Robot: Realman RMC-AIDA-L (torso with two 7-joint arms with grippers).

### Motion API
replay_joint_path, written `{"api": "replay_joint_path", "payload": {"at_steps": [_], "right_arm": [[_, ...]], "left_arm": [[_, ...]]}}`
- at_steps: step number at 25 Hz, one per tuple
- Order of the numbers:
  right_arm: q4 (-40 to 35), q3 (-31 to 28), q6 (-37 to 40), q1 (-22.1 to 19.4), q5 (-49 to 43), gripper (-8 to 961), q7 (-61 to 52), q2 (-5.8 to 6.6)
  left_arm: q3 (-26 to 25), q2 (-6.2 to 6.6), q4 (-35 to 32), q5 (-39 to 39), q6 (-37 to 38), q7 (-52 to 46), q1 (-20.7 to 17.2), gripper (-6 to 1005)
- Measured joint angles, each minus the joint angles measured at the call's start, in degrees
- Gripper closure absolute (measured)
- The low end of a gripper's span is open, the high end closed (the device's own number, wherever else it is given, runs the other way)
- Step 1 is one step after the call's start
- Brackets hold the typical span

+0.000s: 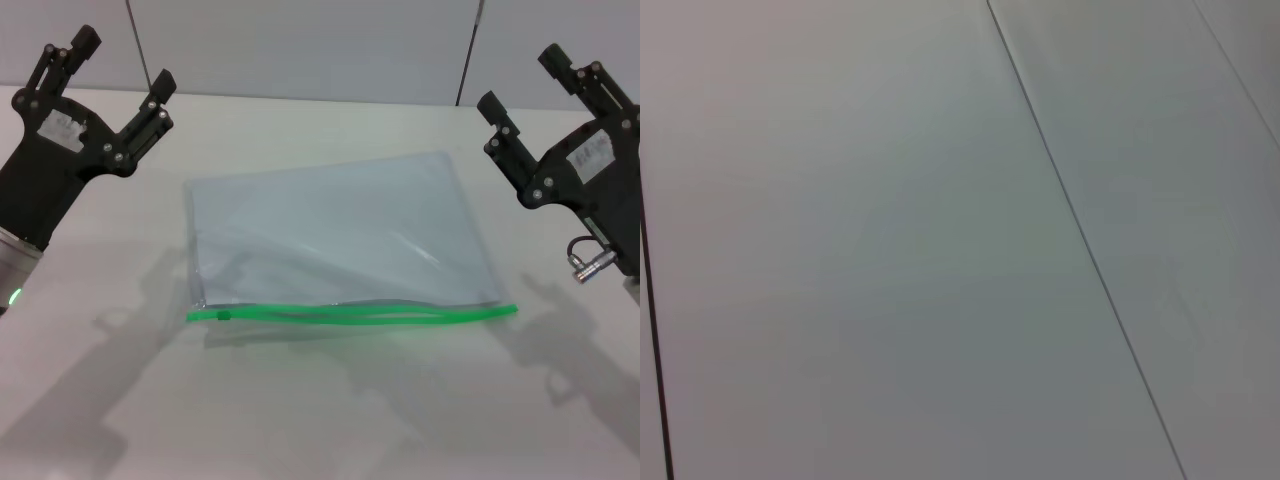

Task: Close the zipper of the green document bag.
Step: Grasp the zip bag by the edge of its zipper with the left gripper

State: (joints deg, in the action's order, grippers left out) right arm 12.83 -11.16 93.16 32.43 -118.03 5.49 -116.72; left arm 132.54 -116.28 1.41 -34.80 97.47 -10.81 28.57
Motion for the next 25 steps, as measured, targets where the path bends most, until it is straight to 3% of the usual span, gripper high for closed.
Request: {"api": "replay_joint_path", "payload": {"at_steps": [25], "right_arm": [[0.0, 0.0, 0.0, 0.0, 0.0, 332, -0.1, 0.0]], "left_arm": [[0.0, 0.0, 0.0, 0.0, 0.0, 0.0, 0.0, 156]]}}
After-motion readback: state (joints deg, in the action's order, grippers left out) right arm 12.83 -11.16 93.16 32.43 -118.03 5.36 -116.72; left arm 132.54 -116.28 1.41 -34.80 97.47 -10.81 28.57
